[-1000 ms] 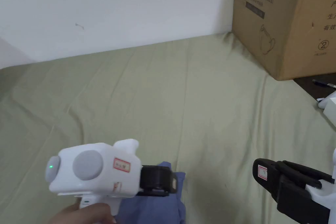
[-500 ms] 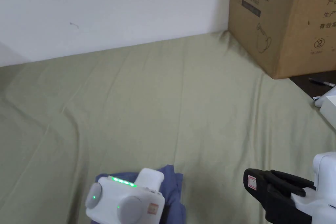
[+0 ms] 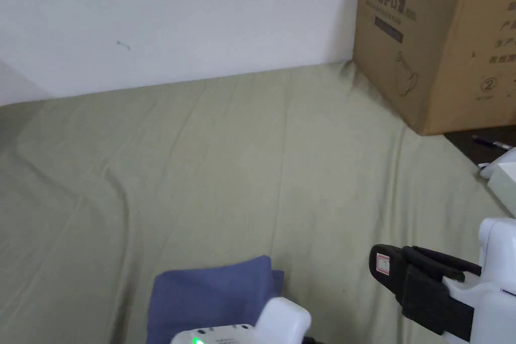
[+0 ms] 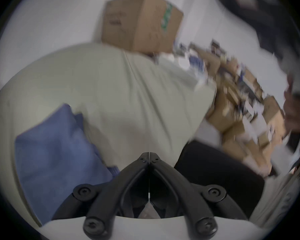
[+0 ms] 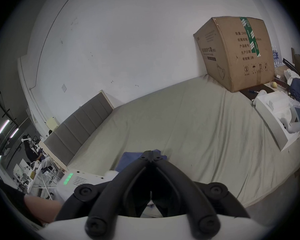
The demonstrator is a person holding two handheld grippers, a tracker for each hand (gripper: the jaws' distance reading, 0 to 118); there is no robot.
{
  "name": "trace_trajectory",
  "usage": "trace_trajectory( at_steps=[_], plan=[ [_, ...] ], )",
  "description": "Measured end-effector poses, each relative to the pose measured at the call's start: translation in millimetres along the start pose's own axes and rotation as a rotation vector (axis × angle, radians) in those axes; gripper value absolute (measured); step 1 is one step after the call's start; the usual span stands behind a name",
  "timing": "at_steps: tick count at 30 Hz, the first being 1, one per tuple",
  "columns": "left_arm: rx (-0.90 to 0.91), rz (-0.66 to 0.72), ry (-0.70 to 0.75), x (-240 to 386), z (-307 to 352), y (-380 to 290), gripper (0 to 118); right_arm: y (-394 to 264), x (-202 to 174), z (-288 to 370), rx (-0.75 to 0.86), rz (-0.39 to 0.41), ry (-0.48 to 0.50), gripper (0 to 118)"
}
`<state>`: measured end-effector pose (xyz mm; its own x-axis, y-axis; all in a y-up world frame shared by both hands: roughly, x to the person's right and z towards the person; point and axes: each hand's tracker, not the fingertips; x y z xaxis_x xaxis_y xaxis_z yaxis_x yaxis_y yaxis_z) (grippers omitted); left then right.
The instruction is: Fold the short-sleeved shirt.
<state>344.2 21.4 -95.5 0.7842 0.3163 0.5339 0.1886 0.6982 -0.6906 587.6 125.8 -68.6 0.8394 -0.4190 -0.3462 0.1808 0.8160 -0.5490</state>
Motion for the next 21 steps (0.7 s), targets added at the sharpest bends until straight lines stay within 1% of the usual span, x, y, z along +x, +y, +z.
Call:
trace_trajectory(
  at_steps=[1,3,5,8,9,11,12,13,15,16,17,18,20,21],
  plan=[
    [0.085,0.061,0.013,-1.7,19.1,7.2,0,7.4,-3.8,6.1,0.020,0.010,0.005,0],
    [0.263,0.105,0.077,-4.2,63.9,20.7,0,22.6,-11.3,17.5,0.073,0.056,0.006,0],
    [0.421,0.059,0.191,-7.2,109.9,32.0,0,36.4,-21.9,29.5,0.135,0.105,0.002,0],
    [0.615,-0.047,0.469,11.2,169.1,40.3,0,49.5,-41.6,50.3,0.297,0.151,-0.003,0],
    [0.662,-0.063,0.526,17.3,183.2,40.9,0,49.6,-48.8,58.3,0.376,0.162,-0.023,0],
    [0.772,-0.081,0.567,28.9,209.4,38.3,0,47.0,-62.0,72.8,0.517,0.199,-0.051,0],
    [0.830,-0.088,0.615,34.8,218.9,35.7,0,44.9,-68.7,77.2,0.562,0.241,-0.076,0],
    [0.880,-0.099,0.687,41.1,225.8,31.9,0,41.2,-76.0,80.8,0.607,0.292,-0.122,0],
    [0.941,-0.121,0.898,50.3,229.5,22.7,0,26.5,-85.2,81.6,0.701,0.389,-0.233,0],
    [0.975,-0.140,0.959,50.8,225.8,19.3,0,15.3,-86.5,79.8,0.755,0.429,-0.288,0],
    [0.981,-0.142,0.955,45.8,221.6,12.1,0,5.8,-83.6,74.5,0.773,0.418,-0.339,0],
    [0.955,-0.111,0.930,38.8,217.3,5.6,0,1.9,-76.6,66.7,0.716,0.357,-0.354,0],
    [0.884,-0.006,0.925,20.9,208.0,-7.0,0,-6.6,-56.9,42.4,0.550,0.257,-0.314,0],
    [0.844,0.033,0.934,15.6,203.4,-12.5,0,-17.2,-50.3,33.6,0.522,0.253,-0.354,0]
  ],
)
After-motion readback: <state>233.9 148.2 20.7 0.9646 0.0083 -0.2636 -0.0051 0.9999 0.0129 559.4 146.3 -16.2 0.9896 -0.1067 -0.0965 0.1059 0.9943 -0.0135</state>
